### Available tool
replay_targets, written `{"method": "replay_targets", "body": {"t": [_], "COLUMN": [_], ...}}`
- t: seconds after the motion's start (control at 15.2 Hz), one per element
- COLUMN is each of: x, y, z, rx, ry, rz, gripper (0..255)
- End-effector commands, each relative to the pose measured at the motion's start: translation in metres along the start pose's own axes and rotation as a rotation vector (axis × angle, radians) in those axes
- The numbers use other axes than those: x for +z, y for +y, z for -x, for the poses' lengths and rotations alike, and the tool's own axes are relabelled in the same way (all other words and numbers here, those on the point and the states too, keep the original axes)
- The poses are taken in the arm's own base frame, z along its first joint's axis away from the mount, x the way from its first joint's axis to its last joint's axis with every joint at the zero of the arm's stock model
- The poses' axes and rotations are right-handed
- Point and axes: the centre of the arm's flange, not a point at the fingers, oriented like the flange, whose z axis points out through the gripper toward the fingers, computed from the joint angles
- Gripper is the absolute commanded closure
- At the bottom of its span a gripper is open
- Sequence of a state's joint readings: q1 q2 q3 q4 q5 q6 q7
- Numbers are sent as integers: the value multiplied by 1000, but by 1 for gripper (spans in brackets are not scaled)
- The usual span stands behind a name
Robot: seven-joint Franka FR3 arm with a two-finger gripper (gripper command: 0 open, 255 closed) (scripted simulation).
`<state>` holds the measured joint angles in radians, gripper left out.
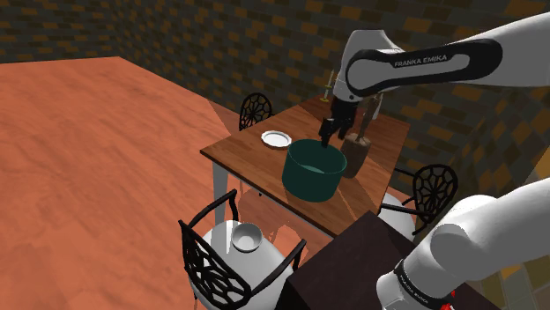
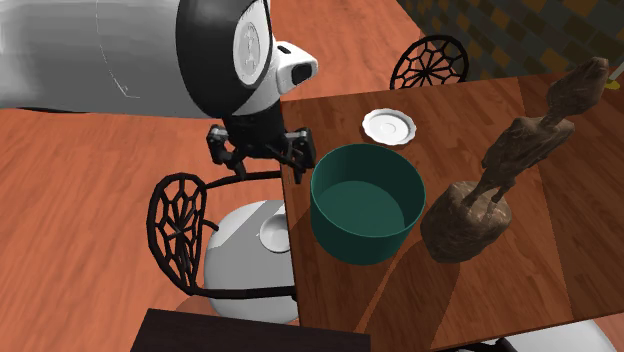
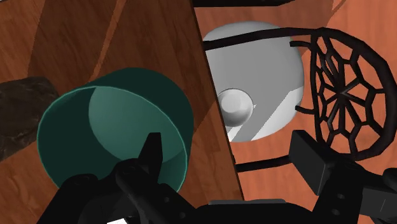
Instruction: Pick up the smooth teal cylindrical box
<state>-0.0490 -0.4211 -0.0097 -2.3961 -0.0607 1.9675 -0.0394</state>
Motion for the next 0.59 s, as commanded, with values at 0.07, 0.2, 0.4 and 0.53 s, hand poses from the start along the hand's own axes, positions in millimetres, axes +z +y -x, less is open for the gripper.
{"method": "replay_targets", "body": {"t": [0.07,0.2,0.4,0.53], "x": [32,52,82,102], "y": [8,12,19,23], "z": [-25,-41,-66,-83], "rx": [4,7,10,13], "ry": [2,3,4,4], "rz": [-4,-6,-10,-13], "gripper": [0,0,0,0]}}
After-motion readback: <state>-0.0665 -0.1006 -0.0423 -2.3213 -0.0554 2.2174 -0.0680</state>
